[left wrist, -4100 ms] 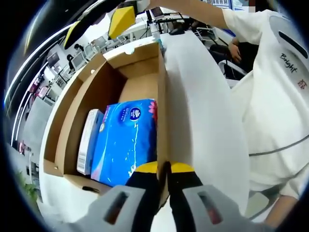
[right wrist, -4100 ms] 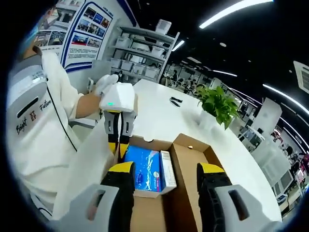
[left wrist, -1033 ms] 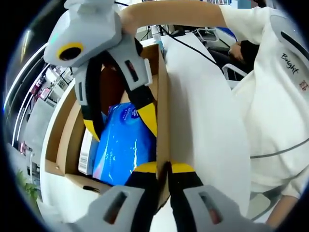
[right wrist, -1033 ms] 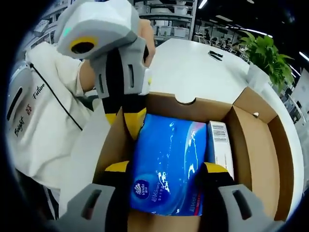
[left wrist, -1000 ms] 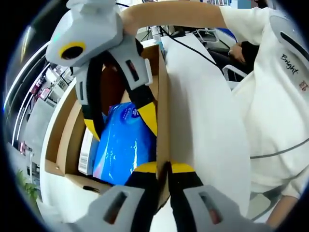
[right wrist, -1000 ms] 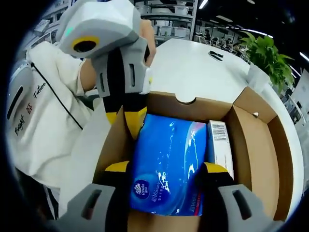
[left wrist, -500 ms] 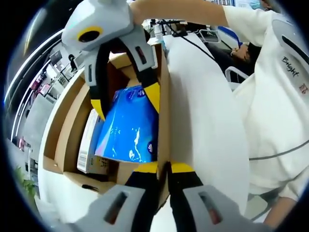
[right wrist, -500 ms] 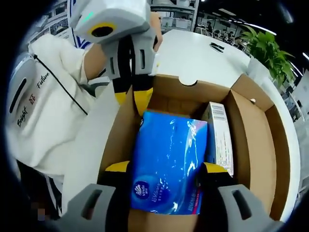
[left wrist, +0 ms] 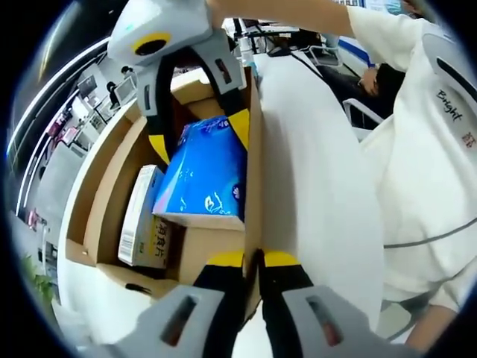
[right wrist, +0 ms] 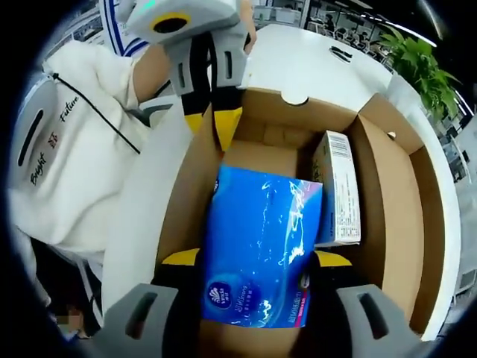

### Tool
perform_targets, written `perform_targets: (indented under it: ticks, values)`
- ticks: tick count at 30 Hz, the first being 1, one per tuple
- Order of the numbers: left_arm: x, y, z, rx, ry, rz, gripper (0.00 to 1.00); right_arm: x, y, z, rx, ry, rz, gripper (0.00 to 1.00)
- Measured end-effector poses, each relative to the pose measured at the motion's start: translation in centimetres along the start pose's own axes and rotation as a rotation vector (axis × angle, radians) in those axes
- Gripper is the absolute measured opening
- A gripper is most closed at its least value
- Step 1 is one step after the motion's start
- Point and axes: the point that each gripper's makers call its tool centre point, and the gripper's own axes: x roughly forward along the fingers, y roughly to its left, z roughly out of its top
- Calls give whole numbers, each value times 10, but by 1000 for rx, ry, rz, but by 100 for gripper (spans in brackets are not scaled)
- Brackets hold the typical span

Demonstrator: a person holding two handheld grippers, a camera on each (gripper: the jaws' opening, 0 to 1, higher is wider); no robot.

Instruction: Operate the shoe box by opening the lid, removing the specified soft item, and placing it in the target area until the item is outside and the box remains undamaged.

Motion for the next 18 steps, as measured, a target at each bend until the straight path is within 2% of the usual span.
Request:
perform_targets:
  ticks: [7,13,18]
  values:
    - [0,1,0,-4,-3,2,6,-9,1,-19,1,14,7,58]
    - [1,1,0,-5,-1,1,6,-15,-2,-35,6,73,7,58]
    - [1,1,0,2,-2,4,6,-18,-5,-43,13,91,6,58]
